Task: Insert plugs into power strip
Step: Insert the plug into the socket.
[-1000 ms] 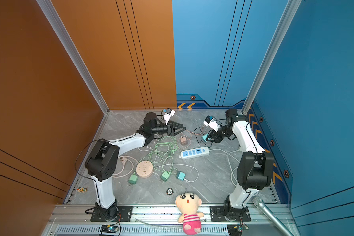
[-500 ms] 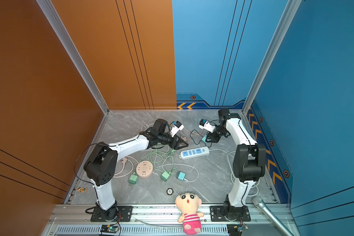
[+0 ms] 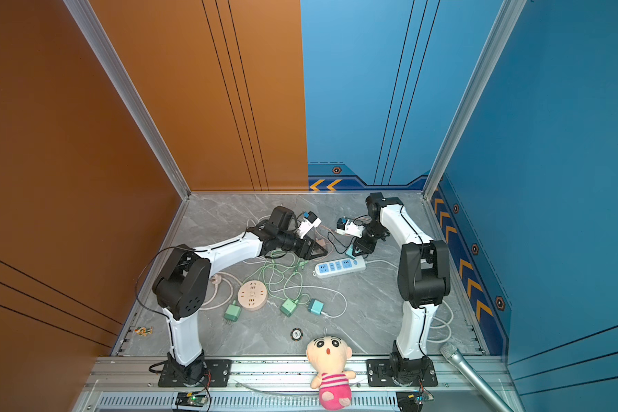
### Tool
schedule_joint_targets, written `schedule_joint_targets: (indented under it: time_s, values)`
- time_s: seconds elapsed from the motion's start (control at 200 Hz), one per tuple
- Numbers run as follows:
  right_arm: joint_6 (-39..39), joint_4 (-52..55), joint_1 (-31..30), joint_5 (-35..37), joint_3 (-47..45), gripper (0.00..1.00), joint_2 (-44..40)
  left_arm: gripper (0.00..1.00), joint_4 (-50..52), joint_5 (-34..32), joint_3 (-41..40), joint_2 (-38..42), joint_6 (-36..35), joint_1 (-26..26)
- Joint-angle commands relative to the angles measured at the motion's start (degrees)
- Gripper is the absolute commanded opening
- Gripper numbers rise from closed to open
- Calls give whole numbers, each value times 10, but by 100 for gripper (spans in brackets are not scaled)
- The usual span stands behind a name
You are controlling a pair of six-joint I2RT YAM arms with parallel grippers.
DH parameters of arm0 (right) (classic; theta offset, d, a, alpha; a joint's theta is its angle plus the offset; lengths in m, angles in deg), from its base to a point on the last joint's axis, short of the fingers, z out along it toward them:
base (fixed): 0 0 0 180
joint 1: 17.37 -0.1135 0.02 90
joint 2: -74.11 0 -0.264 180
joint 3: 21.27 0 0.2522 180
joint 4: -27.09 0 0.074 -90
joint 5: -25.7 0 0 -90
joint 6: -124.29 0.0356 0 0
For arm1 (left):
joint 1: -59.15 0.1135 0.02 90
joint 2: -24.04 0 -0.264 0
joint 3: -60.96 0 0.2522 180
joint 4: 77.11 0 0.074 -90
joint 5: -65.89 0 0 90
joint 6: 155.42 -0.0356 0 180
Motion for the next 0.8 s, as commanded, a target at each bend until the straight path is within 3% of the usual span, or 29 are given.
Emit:
schedule_joint_targets:
  time_s: [0.0, 0.796]
  values:
    - [-17, 34, -7, 24, 13, 0, 11, 68, -1, 22, 15, -13, 3, 10]
    - [-47, -17, -65, 148, -25, 0, 22, 64, -7, 31, 1, -10, 5, 23]
